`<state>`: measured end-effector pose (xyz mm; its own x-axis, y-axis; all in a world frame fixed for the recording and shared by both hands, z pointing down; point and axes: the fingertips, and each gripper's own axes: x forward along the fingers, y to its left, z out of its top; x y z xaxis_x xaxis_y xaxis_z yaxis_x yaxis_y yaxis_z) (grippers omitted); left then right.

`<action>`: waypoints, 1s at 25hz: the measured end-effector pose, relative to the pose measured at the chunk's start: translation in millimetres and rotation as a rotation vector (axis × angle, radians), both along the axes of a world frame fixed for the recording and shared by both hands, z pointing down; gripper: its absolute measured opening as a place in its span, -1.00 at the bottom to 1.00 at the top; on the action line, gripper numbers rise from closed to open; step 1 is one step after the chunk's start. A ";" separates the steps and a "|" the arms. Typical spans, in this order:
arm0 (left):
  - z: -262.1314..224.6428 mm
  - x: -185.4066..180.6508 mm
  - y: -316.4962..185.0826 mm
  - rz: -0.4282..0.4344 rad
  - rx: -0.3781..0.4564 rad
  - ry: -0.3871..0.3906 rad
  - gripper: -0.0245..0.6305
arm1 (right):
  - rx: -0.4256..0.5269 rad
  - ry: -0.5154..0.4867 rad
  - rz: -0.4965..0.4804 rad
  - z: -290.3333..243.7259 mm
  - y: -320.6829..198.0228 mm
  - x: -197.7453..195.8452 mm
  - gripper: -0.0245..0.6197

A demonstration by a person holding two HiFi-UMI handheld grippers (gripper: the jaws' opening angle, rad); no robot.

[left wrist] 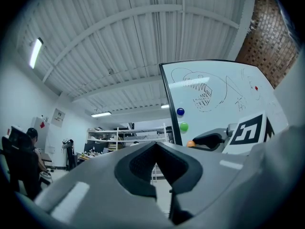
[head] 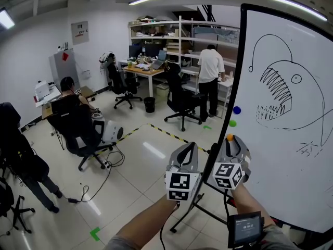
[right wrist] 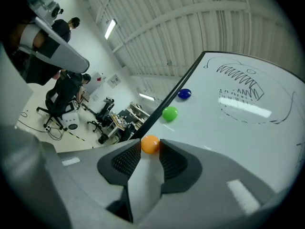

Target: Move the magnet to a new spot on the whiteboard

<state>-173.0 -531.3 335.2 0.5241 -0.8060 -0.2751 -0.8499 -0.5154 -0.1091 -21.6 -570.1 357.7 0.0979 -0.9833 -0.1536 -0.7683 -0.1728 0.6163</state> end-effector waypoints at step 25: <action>5.0 82.1 24.2 0.102 -0.002 -0.033 -0.93 | 0.107 0.037 -0.052 -28.7 67.5 35.1 -0.40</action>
